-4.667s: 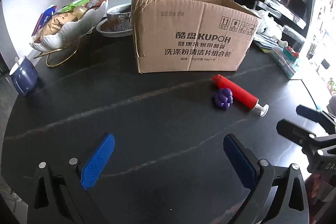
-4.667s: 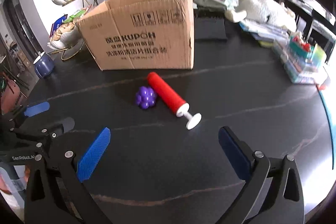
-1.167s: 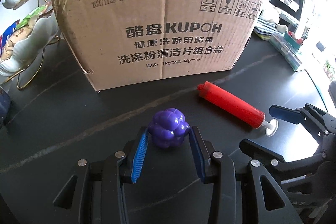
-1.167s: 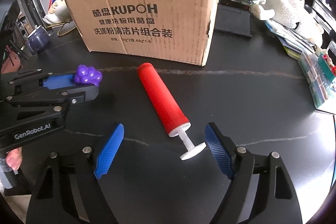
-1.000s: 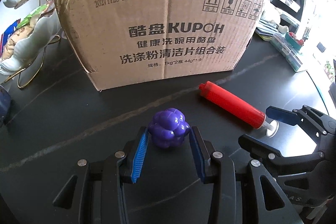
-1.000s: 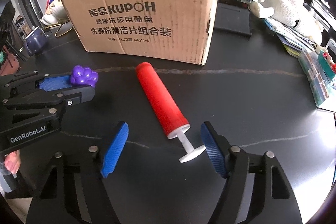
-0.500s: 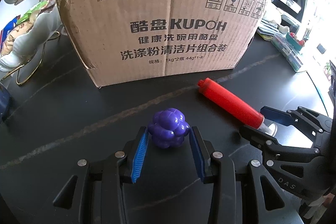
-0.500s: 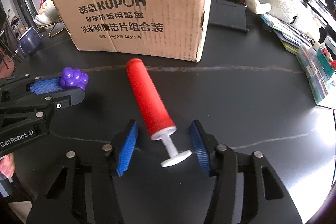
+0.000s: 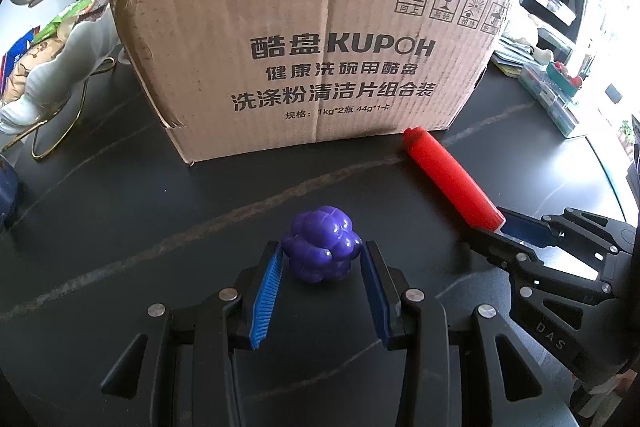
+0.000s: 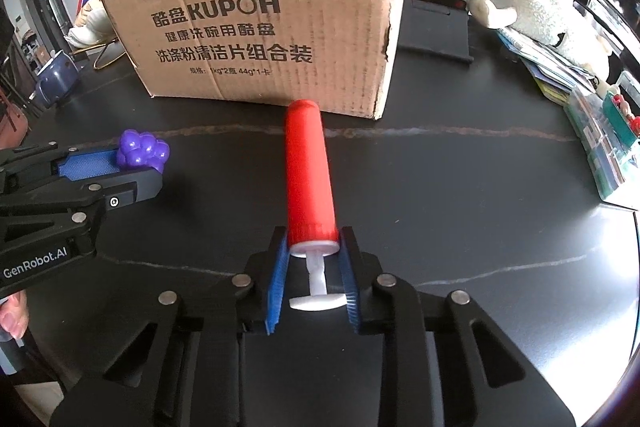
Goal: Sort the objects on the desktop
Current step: 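Close the right tool on the red pump body while left tool holds the grape ball, then carry the grape ball with left tool while right tool carries red pump over box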
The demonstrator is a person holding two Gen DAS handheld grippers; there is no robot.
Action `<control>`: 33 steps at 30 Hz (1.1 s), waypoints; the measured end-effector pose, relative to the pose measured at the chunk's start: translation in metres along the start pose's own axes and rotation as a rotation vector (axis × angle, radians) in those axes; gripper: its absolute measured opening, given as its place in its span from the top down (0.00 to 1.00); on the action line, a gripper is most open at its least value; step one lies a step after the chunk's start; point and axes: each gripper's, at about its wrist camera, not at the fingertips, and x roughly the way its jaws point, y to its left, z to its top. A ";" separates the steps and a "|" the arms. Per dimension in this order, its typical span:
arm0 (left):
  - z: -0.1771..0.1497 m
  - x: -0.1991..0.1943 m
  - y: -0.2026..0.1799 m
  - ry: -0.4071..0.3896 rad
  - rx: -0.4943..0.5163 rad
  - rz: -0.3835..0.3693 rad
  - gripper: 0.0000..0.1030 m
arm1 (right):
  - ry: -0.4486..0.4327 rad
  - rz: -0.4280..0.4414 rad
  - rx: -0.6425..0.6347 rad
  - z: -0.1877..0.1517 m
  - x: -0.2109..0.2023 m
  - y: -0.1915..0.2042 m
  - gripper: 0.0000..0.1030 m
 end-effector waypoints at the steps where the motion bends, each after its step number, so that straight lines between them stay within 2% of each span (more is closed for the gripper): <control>1: 0.000 0.000 0.000 0.000 0.000 0.000 0.64 | 0.000 -0.001 -0.002 0.000 0.000 0.000 0.78; 15: 0.002 -0.006 0.002 -0.015 -0.009 0.006 0.64 | -0.043 -0.030 -0.026 0.000 -0.013 0.011 0.78; 25: -0.003 -0.028 0.003 -0.036 0.004 0.008 0.64 | -0.038 0.002 0.047 -0.004 -0.033 0.014 0.78; 33: -0.012 -0.050 0.003 -0.045 0.004 0.008 0.64 | -0.050 -0.003 0.080 -0.016 -0.059 0.026 0.78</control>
